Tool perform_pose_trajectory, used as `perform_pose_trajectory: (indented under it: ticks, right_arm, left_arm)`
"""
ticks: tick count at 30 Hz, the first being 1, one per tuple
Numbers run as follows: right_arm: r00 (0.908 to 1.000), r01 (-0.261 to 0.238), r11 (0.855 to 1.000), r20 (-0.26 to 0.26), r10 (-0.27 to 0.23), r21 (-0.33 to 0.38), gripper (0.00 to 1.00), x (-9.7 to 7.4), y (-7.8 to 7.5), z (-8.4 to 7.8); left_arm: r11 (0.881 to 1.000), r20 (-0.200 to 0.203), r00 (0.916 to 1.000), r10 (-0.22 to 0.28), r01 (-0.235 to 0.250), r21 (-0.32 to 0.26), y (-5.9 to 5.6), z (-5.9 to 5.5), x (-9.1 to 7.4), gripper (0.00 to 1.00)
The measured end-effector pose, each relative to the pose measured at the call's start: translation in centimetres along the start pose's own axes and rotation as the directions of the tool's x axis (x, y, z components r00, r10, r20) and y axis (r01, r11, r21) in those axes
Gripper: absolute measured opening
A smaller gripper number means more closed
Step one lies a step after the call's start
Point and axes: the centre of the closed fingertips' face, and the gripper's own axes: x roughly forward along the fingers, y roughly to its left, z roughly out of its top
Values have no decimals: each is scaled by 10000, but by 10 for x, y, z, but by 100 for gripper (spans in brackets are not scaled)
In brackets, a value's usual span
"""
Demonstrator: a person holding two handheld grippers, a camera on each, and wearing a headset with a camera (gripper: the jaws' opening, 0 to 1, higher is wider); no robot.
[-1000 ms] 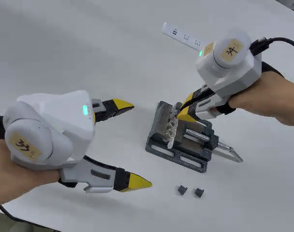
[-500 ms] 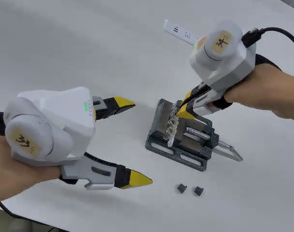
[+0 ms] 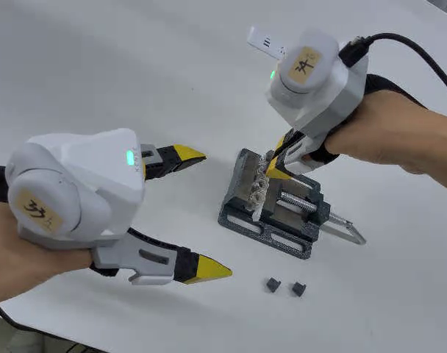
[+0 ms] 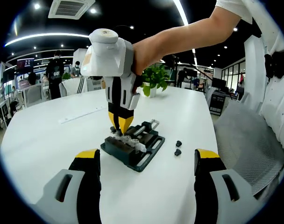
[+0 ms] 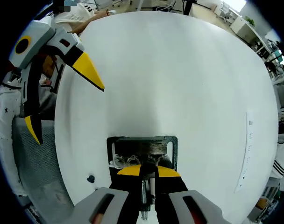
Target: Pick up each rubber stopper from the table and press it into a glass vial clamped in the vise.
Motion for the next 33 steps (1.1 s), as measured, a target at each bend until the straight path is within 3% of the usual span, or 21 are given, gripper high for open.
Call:
perform_pose_trajectory:
  ticks: [4, 5, 8, 11, 18, 33]
  right_arm:
    - [9997, -180, 9998, -139, 181, 107, 4, -2, -1, 0]
    - [9996, -273, 9991, -44, 275, 310, 4, -2, -1, 0]
    - [9988, -343, 9993, 355, 347, -141, 5, -3, -1, -2]
    - [9971, -405, 9992, 649, 399, 78, 6, -3, -1, -2]
    - [9937, -413, 9990, 1049, 392, 180, 7, -1, -4, -1]
    - [9915, -361, 9989, 1258, 319, 312, 9, -2, -4, 0]
  left_arm:
    - [10000, 27, 10000, -31, 31, 1, 0, 1, 1, 82]
    - [10000, 26, 10000, -47, 47, 9, -1, 2, 2, 81]
    - [9999, 20, 10000, -89, 89, 61, -2, 4, 2, 81]
    - [9999, -21, 10000, -91, 91, 83, -2, 4, 1, 81]
    - [10000, -91, 10000, -34, 34, 31, -1, 2, -2, 81]
    - [10000, -14, 10000, -90, 90, -12, -2, 3, 0, 80]
